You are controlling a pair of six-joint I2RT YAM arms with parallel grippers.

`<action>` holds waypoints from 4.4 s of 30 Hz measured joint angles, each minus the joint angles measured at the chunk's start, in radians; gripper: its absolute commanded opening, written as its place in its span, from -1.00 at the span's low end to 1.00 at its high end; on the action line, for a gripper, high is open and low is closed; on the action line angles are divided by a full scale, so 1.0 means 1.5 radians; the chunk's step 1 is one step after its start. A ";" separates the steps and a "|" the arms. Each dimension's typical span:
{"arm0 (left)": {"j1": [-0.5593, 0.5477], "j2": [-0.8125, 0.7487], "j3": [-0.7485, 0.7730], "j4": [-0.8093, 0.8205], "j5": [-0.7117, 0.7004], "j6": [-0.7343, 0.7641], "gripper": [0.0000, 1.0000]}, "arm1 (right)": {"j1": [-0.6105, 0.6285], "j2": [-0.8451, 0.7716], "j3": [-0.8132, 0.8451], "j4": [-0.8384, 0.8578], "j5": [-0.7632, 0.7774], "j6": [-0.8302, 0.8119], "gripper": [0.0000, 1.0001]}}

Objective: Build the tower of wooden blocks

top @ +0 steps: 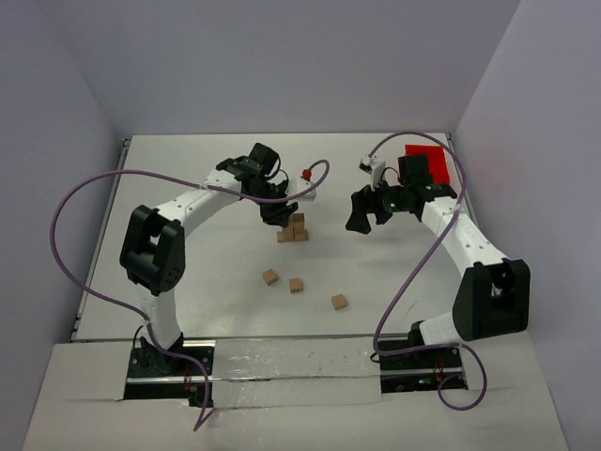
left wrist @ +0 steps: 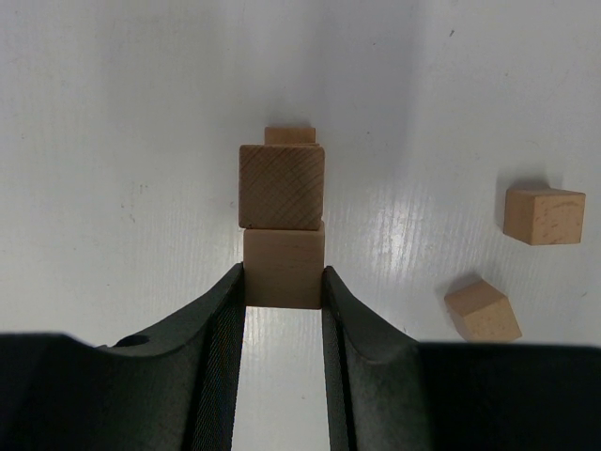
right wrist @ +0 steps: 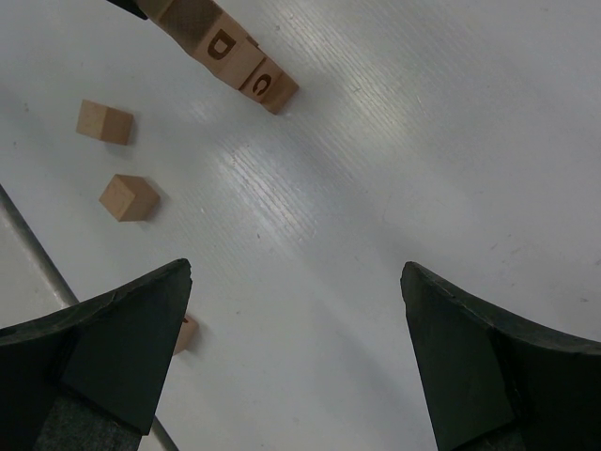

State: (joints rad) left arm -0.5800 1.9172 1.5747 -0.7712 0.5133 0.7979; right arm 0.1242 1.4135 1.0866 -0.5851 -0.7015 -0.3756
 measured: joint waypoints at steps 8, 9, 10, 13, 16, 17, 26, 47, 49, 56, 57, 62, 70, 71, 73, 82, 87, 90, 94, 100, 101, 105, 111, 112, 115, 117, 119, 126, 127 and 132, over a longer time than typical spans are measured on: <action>0.000 0.006 0.007 0.000 0.000 0.000 -0.08 | 0.000 0.002 0.000 -0.001 0.000 0.000 0.99; 0.000 0.006 0.007 0.000 0.000 0.000 -0.04 | 0.000 0.002 0.000 -0.001 0.000 0.000 0.99; 0.000 0.006 0.007 0.000 0.000 0.000 -0.01 | 0.000 0.002 0.000 -0.001 0.000 0.000 0.99; 0.000 0.006 0.007 0.000 0.000 0.001 0.05 | 0.000 0.002 0.000 -0.001 0.000 0.000 0.99; 0.000 0.006 0.007 0.000 0.000 0.002 0.16 | 0.000 0.002 0.000 -0.001 0.000 0.000 0.99; 0.000 0.005 0.007 0.000 0.000 0.004 0.25 | 0.000 0.002 0.000 -0.001 0.000 0.000 0.99; 0.011 -0.056 -0.015 -0.006 0.003 0.016 0.44 | 0.000 0.002 0.000 -0.001 -0.001 0.000 0.99; -0.053 -0.285 -0.285 -0.132 0.039 0.334 0.31 | 0.000 0.001 -0.013 -0.016 -0.016 -0.016 0.99; -0.067 -0.260 -0.284 -0.132 0.037 0.354 0.31 | 0.000 0.001 -0.014 -0.016 -0.016 -0.018 0.99; -0.108 -0.176 -0.262 -0.136 0.025 0.414 0.30 | 0.000 0.012 -0.014 -0.019 -0.016 -0.024 0.99; -0.114 -0.171 -0.262 -0.136 0.021 0.421 0.29 | 0.000 0.014 -0.014 -0.020 -0.016 -0.024 0.99; -0.131 -0.152 -0.262 -0.136 0.000 0.450 0.28 | 0.000 0.022 -0.014 -0.020 -0.016 -0.027 0.99; -0.132 -0.131 -0.263 -0.123 -0.031 0.469 0.23 | 0.000 0.025 -0.014 -0.021 -0.017 -0.028 0.99; -0.132 -0.129 -0.264 -0.120 -0.035 0.471 0.22 | 0.000 0.025 -0.014 -0.021 -0.017 -0.028 0.99; -0.132 -0.124 -0.268 -0.112 -0.045 0.474 0.18 | 0.000 0.025 -0.014 -0.021 -0.017 -0.028 0.99; -0.132 -0.120 -0.294 -0.076 -0.073 0.485 0.03 | 0.000 0.034 -0.014 -0.022 -0.017 -0.028 0.99; -0.132 -0.119 -0.295 -0.063 -0.080 0.487 -0.07 | 0.000 0.035 -0.014 -0.023 -0.017 -0.028 0.99; -0.131 -0.119 -0.295 -0.058 -0.087 0.487 -0.17 | 0.000 0.035 -0.014 -0.023 -0.017 -0.030 0.99; -0.128 -0.119 -0.295 -0.055 -0.093 0.485 -0.46 | 0.000 0.035 -0.014 -0.024 -0.017 -0.031 0.99; -0.126 -0.123 -0.300 -0.045 -0.095 0.462 -0.85 | 0.000 0.035 -0.014 -0.024 -0.017 -0.034 0.99; -0.126 -0.125 -0.301 -0.044 -0.095 0.456 -0.88 | 0.000 0.035 -0.014 -0.024 -0.017 -0.035 0.99; -0.126 -0.143 -0.302 -0.045 -0.095 0.419 -0.94 | 0.000 0.035 -0.014 -0.024 -0.017 -0.035 0.99; -0.122 -0.167 -0.204 -0.110 -0.092 0.301 -1.00 | 0.000 0.035 -0.014 -0.024 -0.017 -0.035 0.99; -0.119 -0.166 -0.171 -0.124 -0.091 0.277 -1.00 | 0.000 0.035 -0.014 -0.024 -0.017 -0.035 0.99; -0.100 -0.165 -0.079 -0.146 -0.084 0.211 -1.00 | 0.000 0.035 -0.014 -0.024 -0.017 -0.035 0.99; -0.084 -0.163 -0.034 -0.152 -0.082 0.166 -1.00 | 0.000 0.035 -0.014 -0.025 -0.017 -0.035 0.99; -0.071 -0.158 -0.003 -0.154 -0.084 0.122 -1.00 | 0.000 0.035 -0.014 -0.026 -0.017 -0.035 0.99; -0.057 -0.084 0.067 -0.166 -0.100 0.028 -0.96 | 0.000 0.036 -0.014 -0.032 -0.017 -0.035 0.99; -0.057 -0.071 0.076 -0.171 -0.101 0.022 -0.94 | 0.000 0.036 -0.014 -0.032 -0.016 -0.035 0.99; -0.056 -0.028 0.102 -0.177 -0.114 0.004 -0.86 | 0.000 0.036 -0.014 -0.034 -0.015 -0.035 0.99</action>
State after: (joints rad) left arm -0.6641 1.8745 1.7271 -1.0363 0.3415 0.8038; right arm 0.1238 1.4673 1.0657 -0.6369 -0.7243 -0.4286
